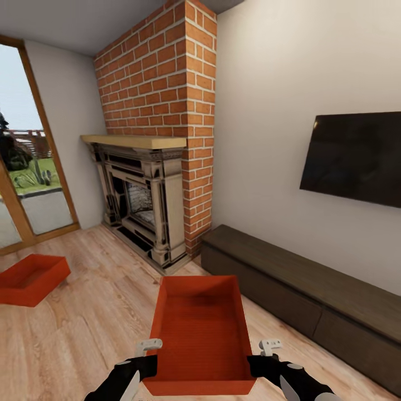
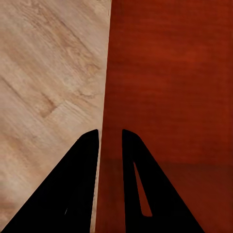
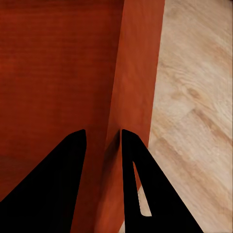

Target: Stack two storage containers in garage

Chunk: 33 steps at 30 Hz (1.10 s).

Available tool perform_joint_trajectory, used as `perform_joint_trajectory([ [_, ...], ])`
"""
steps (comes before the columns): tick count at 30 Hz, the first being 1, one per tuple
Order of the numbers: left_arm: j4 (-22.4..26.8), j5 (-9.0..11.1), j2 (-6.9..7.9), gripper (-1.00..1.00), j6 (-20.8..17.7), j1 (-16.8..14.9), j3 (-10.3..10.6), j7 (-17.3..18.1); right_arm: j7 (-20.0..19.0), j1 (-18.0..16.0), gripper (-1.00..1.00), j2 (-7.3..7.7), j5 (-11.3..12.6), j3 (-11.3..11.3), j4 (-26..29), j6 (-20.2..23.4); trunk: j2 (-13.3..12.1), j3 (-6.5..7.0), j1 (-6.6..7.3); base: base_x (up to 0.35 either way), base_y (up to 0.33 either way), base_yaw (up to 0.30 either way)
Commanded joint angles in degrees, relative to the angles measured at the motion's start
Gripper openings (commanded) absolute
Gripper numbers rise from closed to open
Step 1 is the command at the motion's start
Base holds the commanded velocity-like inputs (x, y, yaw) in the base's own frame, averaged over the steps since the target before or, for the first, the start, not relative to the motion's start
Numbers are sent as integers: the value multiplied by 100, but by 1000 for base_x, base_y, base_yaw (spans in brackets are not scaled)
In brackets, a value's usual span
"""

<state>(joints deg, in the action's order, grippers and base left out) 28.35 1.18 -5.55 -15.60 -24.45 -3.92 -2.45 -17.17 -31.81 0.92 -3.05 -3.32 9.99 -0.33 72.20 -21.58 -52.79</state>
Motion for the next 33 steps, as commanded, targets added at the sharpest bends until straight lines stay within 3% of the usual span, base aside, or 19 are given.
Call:
perform_joint_trajectory([
  [1,30,-144,10,-100,-35,-7,-56,-72,-23,0,-100,5,-99,60,-18,-2,4,-2,0,0,0,272],
  [33,32,-144,10,-100,-32,-7,-56,-74,-22,0,-100,5,-99,60,-16,-3,4,68,0,0,0,285],
])
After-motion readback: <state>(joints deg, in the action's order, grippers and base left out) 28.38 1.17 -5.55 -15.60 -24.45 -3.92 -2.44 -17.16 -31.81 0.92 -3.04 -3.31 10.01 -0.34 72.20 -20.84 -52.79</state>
